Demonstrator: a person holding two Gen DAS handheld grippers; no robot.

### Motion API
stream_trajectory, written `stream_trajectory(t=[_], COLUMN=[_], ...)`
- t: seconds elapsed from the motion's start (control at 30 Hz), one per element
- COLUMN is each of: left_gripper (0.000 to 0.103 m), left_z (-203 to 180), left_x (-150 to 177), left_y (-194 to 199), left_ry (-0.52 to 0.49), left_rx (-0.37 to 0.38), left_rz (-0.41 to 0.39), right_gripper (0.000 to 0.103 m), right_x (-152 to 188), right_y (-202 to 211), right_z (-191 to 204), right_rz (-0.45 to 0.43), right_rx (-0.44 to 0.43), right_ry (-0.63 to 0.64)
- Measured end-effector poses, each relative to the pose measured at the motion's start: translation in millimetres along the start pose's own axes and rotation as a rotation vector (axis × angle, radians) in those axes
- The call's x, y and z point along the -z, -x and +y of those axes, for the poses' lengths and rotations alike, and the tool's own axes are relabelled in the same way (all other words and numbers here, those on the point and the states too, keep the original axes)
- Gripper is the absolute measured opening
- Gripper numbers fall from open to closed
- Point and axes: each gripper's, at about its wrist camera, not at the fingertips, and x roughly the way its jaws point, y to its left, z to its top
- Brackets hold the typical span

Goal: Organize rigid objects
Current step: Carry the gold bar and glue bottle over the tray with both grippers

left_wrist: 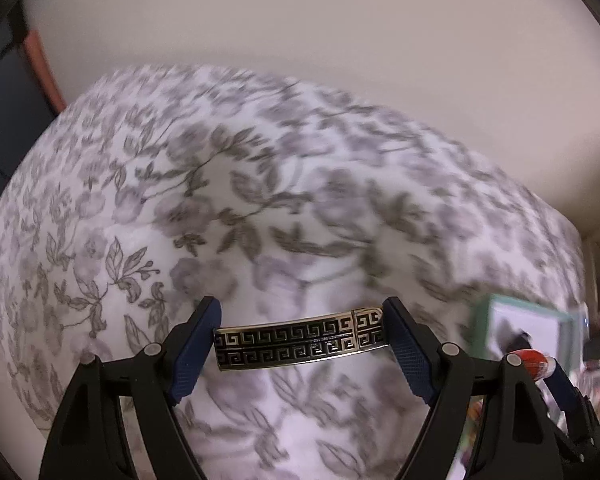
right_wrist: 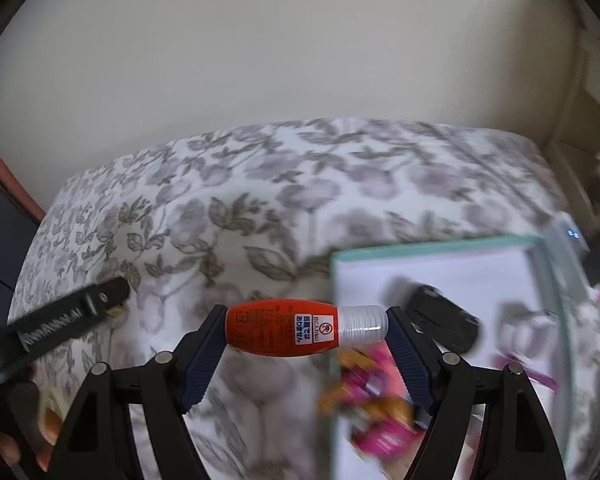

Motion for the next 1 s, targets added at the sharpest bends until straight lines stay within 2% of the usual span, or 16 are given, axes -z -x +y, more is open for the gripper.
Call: stream_trajectory(t=[0.17, 0.43, 0.67, 1.0], left_gripper=[0.083, 0.083, 0.083, 0.083], left_z=[-43, -96, -128, -148], left_x=[27, 89, 136, 169], left_y=[50, 86, 84, 51], left_ry=[-0.121, -0.289, -0.381, -0.403], left_rx=[0.035, 0.117, 0.193, 0.267], left_rz=[-0.069, -0.079, -0.018, 0.099], right_gripper=[0.080, 0.080, 0.080, 0.080], right_x=[21, 64, 105, 137], right_y=[42, 84, 89, 63], right_z=[-35, -85, -122, -145], right_rz=[-0.022, -0.021, 0.028, 0.084], right_rx=[0.041, 0.079, 0.136, 0.138], right_ry=[-0.054, -0.133, -0.147, -0.147])
